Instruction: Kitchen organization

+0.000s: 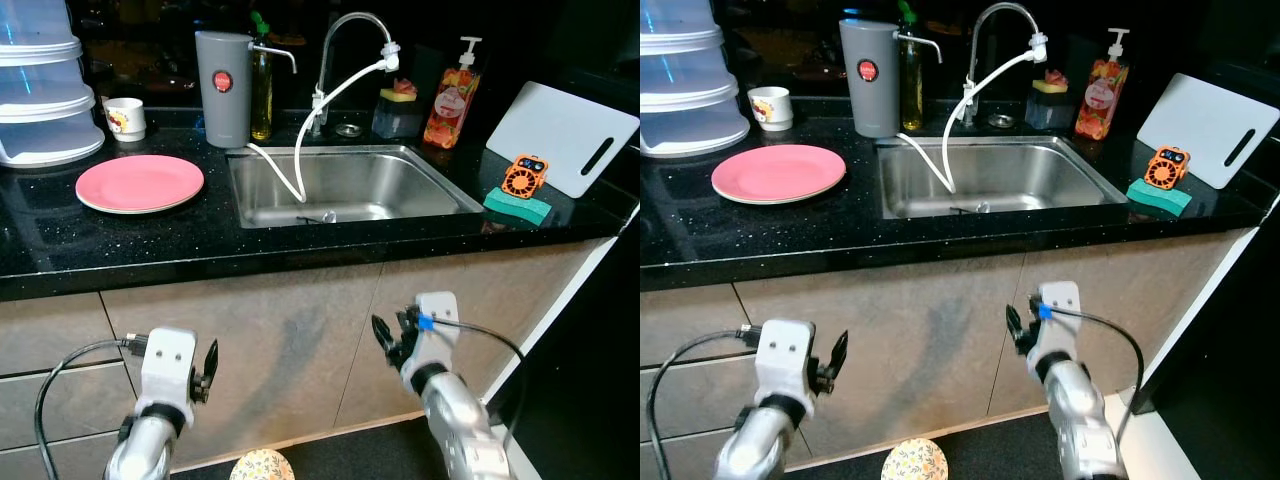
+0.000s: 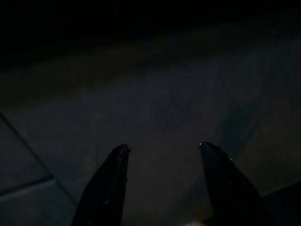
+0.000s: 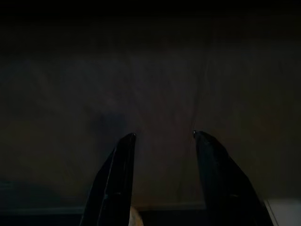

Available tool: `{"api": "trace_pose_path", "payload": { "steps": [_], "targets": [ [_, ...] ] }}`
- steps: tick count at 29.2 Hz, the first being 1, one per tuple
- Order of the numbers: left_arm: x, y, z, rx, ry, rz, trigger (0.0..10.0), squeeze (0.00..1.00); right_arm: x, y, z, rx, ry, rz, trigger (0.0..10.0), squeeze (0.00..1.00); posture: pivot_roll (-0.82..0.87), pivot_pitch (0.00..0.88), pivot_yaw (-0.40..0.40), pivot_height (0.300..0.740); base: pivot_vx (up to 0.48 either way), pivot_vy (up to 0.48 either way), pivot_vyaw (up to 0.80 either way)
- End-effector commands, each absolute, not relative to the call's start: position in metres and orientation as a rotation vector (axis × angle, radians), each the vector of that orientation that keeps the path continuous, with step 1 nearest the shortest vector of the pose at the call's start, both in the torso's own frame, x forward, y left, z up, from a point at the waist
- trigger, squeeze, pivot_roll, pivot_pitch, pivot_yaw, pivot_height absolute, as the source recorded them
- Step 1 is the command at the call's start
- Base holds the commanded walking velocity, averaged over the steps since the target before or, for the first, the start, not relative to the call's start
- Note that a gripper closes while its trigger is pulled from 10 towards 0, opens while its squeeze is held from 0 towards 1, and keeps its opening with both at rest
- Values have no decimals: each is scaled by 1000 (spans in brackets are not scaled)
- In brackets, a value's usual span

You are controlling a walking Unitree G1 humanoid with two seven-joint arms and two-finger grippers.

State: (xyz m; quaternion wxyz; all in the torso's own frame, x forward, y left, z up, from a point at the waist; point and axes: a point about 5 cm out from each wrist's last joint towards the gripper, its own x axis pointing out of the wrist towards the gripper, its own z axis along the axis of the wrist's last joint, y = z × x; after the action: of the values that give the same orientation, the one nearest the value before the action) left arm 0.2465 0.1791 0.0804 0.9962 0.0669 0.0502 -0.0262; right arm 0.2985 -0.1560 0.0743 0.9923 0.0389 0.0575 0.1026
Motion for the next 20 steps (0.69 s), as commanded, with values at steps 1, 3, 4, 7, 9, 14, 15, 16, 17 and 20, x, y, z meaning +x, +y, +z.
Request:
{"api": "trace_pose_path", "payload": {
  "steps": [1,3,4,7,9,14,15,16,17,20],
  "targets": [
    [245,178,72,144,149,-44,10000,0,297,-158,67,67,157,193,10000,0,-1,0,-62,740,0,0,0],
    [244,182,64,158,195,-30,10000,0,295,-161,57,69,215,179,10000,0,-1,0,-62,740,0,0,0],
    [243,187,54,171,256,11,10000,0,294,-165,42,62,306,137,10000,0,2,0,-54,740,0,0,0],
    [247,198,20,121,463,91,10000,0,286,-180,1,0,581,14,10000,0,25,0,-52,740,0,0,0],
    [247,199,9,101,505,89,10000,0,285,-179,-4,8,610,9,10000,0,24,0,-51,740,0,0,0],
    [240,202,-22,40,638,93,10000,0,280,-171,-17,62,682,23,10000,0,16,0,-49,740,0,0,0],
    [240,202,-22,40,638,93,10000,0,280,-171,-17,62,682,23,10000,0,16,0,-49,740,0,0,0],
    [240,202,-22,40,638,93,10000,0,280,-171,-17,62,682,23,10000,0,16,0,-49,740,0,0,0],
    [236,203,-31,18,685,102,10000,0,275,-169,-22,48,710,32,10000,0,17,0,-51,740,0,0,0],
    [217,209,-54,49,825,122,10000,0,261,-172,-37,-13,807,5,10000,0,21,0,-68,740,0,0,0]
  ]
}}
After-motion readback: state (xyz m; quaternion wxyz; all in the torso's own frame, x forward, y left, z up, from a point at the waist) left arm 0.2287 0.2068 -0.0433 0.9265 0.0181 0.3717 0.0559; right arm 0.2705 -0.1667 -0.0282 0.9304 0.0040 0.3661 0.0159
